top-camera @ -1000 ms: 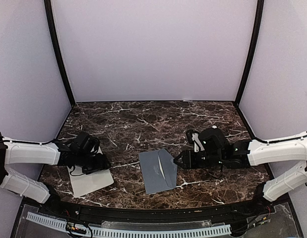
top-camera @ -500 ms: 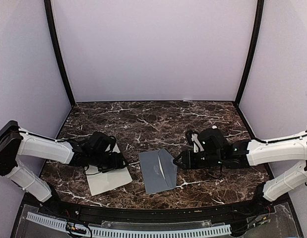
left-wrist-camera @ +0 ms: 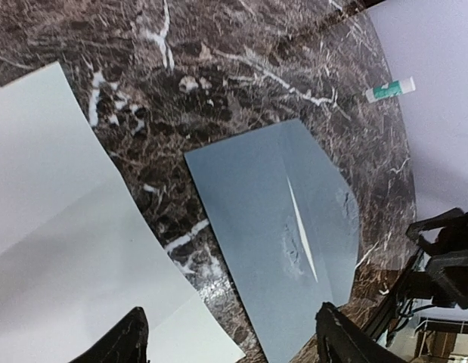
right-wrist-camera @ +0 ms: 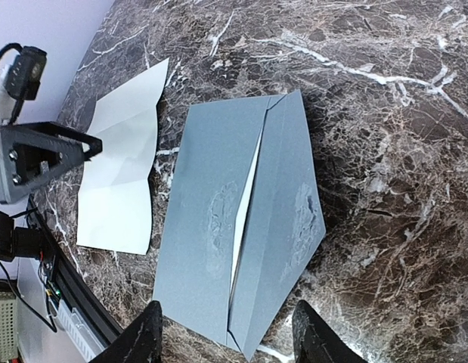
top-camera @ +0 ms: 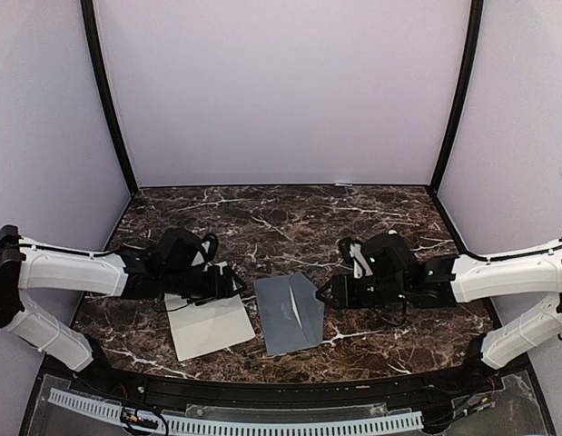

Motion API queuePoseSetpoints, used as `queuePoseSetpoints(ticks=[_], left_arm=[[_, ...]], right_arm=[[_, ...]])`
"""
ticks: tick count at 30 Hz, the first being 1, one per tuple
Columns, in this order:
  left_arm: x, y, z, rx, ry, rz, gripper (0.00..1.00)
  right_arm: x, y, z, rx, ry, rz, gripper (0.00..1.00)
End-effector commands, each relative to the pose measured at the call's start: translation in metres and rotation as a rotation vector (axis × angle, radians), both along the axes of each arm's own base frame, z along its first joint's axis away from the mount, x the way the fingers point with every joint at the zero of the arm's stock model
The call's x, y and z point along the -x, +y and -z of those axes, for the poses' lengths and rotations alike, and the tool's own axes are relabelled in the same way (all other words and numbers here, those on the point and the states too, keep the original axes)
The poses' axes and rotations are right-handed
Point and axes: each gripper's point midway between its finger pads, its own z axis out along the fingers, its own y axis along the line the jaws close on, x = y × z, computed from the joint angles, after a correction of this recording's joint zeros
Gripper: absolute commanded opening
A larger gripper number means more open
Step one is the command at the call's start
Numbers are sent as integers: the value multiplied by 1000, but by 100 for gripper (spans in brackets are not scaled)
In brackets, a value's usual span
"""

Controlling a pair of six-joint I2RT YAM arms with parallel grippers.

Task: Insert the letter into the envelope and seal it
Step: Pick up the letter from the center of the board.

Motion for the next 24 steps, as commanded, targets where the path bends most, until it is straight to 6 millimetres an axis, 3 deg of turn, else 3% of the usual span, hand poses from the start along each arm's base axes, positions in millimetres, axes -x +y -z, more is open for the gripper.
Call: queuePoseSetpoints(ticks=[1, 12, 16, 20, 24], left_arm=[[-21, 33, -27, 82, -38, -51, 75], [-42, 145, -11, 150, -30, -271, 75], [-37, 180, 5, 166, 2, -390, 65], [-26, 192, 20, 160, 29, -447, 63], [-14, 190, 33, 186, 63, -456, 64]], right_arm=[[-8, 8, -12, -32, -22, 7, 55], [-8, 8, -10, -23, -19, 4, 55], [-8, 9, -9, -22, -19, 3, 55], [-9, 11, -8, -22, -19, 3, 55], [-11, 13, -8, -19, -20, 1, 55]])
